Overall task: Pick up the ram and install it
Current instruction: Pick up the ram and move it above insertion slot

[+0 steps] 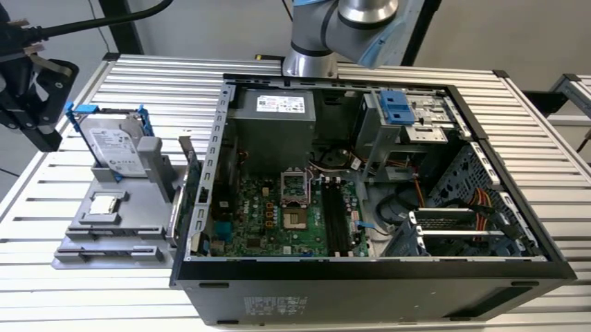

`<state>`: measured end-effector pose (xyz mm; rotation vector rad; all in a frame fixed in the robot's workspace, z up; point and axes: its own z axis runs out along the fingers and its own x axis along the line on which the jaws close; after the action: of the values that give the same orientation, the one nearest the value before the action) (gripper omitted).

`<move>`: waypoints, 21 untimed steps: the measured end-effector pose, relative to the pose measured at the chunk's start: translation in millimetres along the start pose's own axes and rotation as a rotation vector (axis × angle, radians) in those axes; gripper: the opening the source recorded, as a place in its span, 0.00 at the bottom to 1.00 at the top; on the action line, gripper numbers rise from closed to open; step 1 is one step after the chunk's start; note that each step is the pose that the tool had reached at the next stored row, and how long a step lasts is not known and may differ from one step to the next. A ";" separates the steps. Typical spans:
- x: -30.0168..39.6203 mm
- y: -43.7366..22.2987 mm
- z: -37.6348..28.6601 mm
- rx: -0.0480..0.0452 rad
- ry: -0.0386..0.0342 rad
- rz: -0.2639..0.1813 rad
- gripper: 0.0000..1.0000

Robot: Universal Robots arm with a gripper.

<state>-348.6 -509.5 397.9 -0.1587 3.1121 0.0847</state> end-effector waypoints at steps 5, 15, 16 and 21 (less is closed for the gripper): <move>0.0 0.0 -0.1 -0.0004 0.0010 -0.018 0.00; 0.0 0.0 0.0 -0.0011 0.0022 -0.040 0.00; 0.0 0.0 0.1 -0.0014 0.0024 -0.048 0.00; 0.0 0.0 0.1 -0.0027 0.0050 -0.096 0.00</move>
<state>-348.7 -509.5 397.9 -0.3080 3.1034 0.0867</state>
